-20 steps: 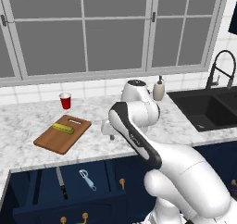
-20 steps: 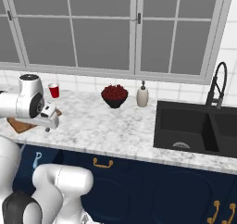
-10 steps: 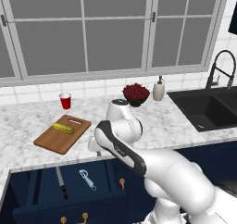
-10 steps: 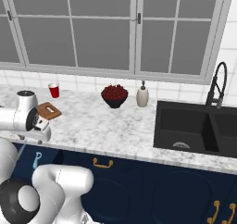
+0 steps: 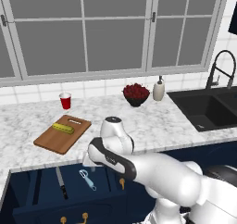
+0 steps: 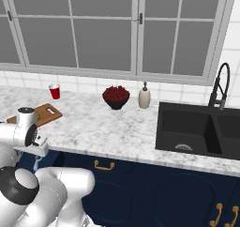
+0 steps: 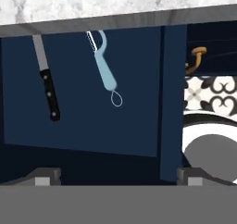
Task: Place the appropriate cutting tool for cutting the cucumber skin on the cutting board.
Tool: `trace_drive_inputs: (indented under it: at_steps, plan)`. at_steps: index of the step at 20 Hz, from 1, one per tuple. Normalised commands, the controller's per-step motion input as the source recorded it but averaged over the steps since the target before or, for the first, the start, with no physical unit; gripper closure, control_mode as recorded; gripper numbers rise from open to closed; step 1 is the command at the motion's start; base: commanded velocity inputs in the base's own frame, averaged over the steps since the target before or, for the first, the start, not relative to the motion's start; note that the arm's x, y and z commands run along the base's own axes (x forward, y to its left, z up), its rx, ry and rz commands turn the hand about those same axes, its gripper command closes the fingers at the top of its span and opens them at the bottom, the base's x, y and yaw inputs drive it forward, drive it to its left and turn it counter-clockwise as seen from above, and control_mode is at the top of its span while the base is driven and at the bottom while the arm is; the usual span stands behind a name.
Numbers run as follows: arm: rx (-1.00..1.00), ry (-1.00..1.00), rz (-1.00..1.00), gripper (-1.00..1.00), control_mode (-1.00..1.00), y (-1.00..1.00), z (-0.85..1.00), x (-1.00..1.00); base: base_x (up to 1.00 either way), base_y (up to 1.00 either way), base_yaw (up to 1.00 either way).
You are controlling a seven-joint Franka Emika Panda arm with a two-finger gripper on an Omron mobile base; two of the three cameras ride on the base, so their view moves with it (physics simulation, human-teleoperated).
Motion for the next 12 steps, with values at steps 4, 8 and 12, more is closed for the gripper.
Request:
trace_drive_inputs:
  at_steps: [4, 8, 12]
  plan:
    - [0.00, 0.04, 0.00, -1.00, -1.00, 0.10, -0.47, -0.45, 0.00, 0.00, 0.00]
    - [0.00, 0.03, 0.00, -1.00, -1.00, 0.15, -0.55, -0.28, 0.00, 0.00, 0.00]
    - [0.00, 0.00, 0.00, -1.00, -1.00, 0.18, -0.63, -0.03, 0.00, 0.00, 0.00]
